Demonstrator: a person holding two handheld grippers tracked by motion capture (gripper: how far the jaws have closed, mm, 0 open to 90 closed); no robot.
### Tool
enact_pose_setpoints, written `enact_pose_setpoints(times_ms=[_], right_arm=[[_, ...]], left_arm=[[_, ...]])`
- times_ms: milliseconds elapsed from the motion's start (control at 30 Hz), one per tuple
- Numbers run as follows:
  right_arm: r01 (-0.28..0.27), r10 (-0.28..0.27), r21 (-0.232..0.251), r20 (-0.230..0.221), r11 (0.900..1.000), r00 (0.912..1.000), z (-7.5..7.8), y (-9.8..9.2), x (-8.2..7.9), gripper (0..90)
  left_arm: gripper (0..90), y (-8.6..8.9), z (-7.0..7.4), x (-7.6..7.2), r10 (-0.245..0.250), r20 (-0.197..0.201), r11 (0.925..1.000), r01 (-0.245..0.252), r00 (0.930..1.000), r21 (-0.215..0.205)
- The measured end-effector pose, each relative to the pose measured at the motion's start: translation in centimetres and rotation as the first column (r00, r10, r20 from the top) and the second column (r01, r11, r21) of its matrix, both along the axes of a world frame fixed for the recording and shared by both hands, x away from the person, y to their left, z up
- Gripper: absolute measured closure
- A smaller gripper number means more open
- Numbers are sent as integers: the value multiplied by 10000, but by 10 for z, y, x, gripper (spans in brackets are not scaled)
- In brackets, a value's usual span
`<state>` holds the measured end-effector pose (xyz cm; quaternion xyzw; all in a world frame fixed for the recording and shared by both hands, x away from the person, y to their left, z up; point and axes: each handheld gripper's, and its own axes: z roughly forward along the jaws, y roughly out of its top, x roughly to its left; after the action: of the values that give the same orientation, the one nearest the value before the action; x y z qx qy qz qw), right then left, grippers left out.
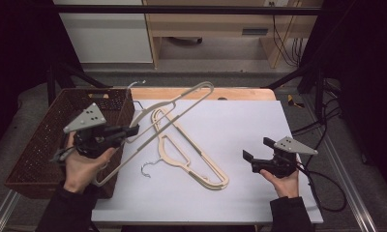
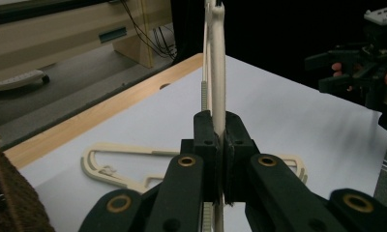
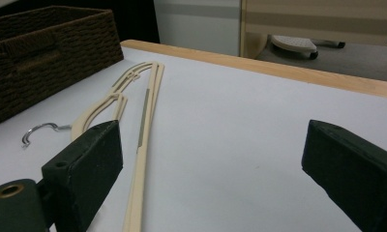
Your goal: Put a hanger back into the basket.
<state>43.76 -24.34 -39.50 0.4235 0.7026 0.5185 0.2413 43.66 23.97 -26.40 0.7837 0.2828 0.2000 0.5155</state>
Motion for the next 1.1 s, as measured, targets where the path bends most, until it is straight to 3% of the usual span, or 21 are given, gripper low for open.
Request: enact_pose_setpoints(times_ms=[233,500,733,933,967,1033,1100], right_arm=[[110,-111,51,71,9999,9999,1,-3,-1,67],[139,-137,-211,66,9997,9999,0,-4,1,62],[230,-230,-82,58,9997,9997,1,-5,-1,61],[191,-191,-121,4,9997,9998,0,-3,0,59],[218,-218,-175,21,9996,9998,-1,-3,1,59],[218,-218,-200,5,9996,9998,-1,-2,1,59],[214,-213,-259,34,9994,9998,-1,-3,1,59]], left_arm=[[865,33,12,19,501,-109,9987,-501,9987,46],[865,78,19,39,1413,-163,9893,-1406,9898,377],[865,115,7,52,1897,-369,9777,-1853,9812,987],[864,136,-5,54,1974,-510,9749,-1906,9790,1146],[865,144,-9,55,2102,-501,9705,-2022,9764,1311],[865,147,-11,55,2161,-529,9697,-2080,9749,1279],[865,160,-16,57,2252,-607,9667,-2153,9724,1381]])
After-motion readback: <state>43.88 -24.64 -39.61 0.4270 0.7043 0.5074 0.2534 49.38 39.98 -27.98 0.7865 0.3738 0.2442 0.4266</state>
